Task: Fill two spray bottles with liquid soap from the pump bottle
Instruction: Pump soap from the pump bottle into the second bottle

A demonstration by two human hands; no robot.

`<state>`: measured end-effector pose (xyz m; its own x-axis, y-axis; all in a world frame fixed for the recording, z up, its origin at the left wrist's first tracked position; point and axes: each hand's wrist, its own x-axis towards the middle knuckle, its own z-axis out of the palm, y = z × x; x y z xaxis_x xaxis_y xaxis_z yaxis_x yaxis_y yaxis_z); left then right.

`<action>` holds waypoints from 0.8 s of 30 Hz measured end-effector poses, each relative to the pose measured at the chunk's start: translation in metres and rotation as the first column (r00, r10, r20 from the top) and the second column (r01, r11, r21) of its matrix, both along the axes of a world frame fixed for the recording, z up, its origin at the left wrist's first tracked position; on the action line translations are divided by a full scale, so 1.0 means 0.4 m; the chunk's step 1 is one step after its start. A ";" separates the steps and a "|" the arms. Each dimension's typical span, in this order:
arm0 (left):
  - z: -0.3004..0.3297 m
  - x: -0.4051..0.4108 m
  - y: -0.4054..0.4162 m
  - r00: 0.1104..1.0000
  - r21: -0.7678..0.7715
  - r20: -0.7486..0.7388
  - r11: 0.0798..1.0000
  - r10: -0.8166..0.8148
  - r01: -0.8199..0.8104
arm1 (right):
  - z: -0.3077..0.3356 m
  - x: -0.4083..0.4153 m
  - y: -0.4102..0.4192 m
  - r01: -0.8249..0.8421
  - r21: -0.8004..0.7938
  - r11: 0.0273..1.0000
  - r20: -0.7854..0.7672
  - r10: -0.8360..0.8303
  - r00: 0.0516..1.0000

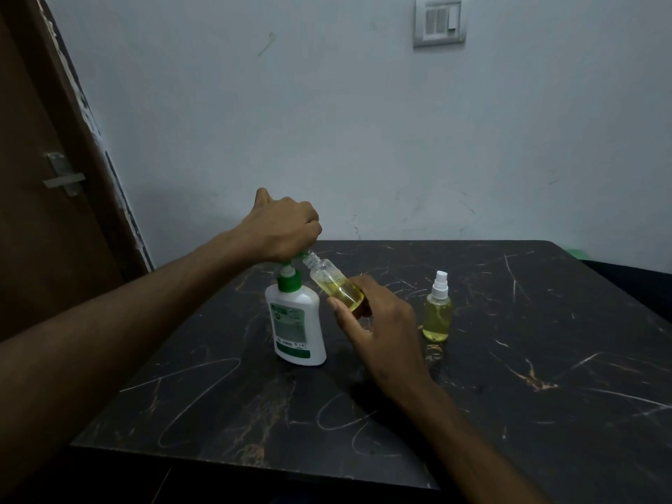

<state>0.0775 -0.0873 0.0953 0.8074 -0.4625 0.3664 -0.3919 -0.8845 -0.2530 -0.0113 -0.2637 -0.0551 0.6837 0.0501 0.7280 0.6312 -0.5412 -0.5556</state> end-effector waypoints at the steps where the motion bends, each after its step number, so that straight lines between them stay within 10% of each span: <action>1: -0.006 0.002 -0.001 1.000 0.000 -0.014 1.000 0.000 0.000 | 0.000 -0.001 0.000 -0.001 -0.002 1.000 0.002 0.001 1.000; 24: 0.001 0.004 0.005 1.000 0.041 0.026 0.999 -0.001 0.000 | 0.004 -0.007 -0.001 0.006 -0.018 1.000 -0.002 -0.006 1.000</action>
